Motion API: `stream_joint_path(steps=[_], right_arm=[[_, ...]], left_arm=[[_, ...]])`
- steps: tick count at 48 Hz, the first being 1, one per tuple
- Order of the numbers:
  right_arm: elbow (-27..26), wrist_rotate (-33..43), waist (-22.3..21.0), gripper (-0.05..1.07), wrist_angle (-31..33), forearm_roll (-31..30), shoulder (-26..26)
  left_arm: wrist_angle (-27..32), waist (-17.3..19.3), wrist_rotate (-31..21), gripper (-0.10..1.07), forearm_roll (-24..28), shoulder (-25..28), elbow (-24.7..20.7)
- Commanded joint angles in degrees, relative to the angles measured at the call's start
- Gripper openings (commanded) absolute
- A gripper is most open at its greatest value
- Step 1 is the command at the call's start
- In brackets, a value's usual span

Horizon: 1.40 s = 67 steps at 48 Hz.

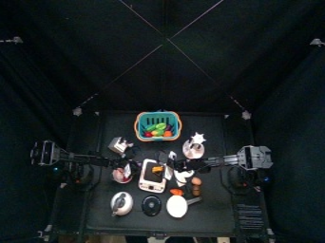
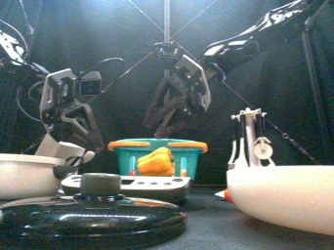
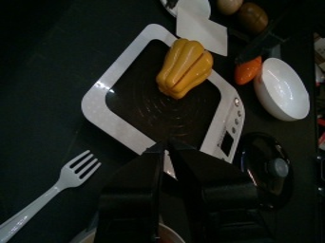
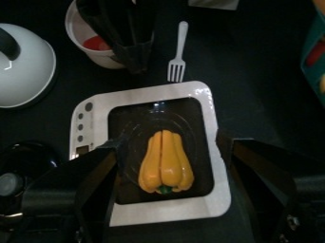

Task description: Grab cleaver handle

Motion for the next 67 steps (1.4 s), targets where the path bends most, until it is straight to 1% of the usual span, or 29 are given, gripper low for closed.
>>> stream_joint_path(steps=[1, 4, 7, 9, 14, 17, 24, 30, 38, 48, 53, 61, 67], right_arm=[[1.5, 0.3, 1.5, 1.01, 4.1, 1.7, -6.4], [3.2, 0.4, 2.8, 1.01, 6.9, 4.0, -9.2], [5.0, 0.5, 4.4, 1.01, 8.7, 7.7, -11.9], [6.5, 0.5, 5.7, 1.01, 9.7, 11.5, -13.9], [9.4, 0.4, 8.1, 1.01, 11.1, 20.1, -16.7], [11.6, 0.4, 9.4, 1.01, 11.3, 25.8, -17.8], [15.4, 0.4, 12.7, 1.01, 11.6, 35.9, -17.8], [17.4, 0.5, 14.6, 1.01, 12.0, 40.7, -17.1], [17.5, 0.5, 15.3, 1.01, 15.1, 43.8, -16.0], [15.8, 0.6, 15.3, 1.01, 21.3, 44.8, -13.8], [15.1, 0.9, 15.3, 1.01, 23.4, 44.4, -12.1], [14.3, 1.9, 15.2, 1.01, 23.5, 42.4, -8.8], [14.0, 3.2, 14.9, 1.01, 23.7, 40.3, -7.2]], left_arm=[[-0.2, 0.2, 0.1, 0.58, 0.2, -0.5, -0.6], [-0.3, 0.2, 0.2, 0.58, 0.2, -0.7, -0.7], [-0.3, 0.2, 0.2, 0.58, 0.2, -1.0, -0.9], [-0.3, 0.2, 0.2, 0.58, 0.4, -1.1, -0.9], [-0.3, 0.2, 0.2, 0.58, 1.1, -1.3, -1.1], [-0.2, 0.2, 0.2, 0.58, 1.8, -1.3, -1.2], [-0.3, 0.2, 0.2, 0.58, 3.1, -1.4, -1.5], [-0.3, 0.2, 0.1, 0.58, 3.8, -1.6, -1.5], [-0.3, 0.1, 0.2, 0.58, 3.8, -1.6, -1.5], [-0.3, 0.1, 0.2, 0.58, 3.8, -1.6, -1.2], [-0.3, 0.1, 0.2, 0.58, 3.8, -1.6, -1.2], [-0.3, 0.2, 0.1, 0.58, 3.8, -1.6, -1.1], [-0.3, 0.1, 0.2, 0.58, 3.8, -1.6, -1.1]])
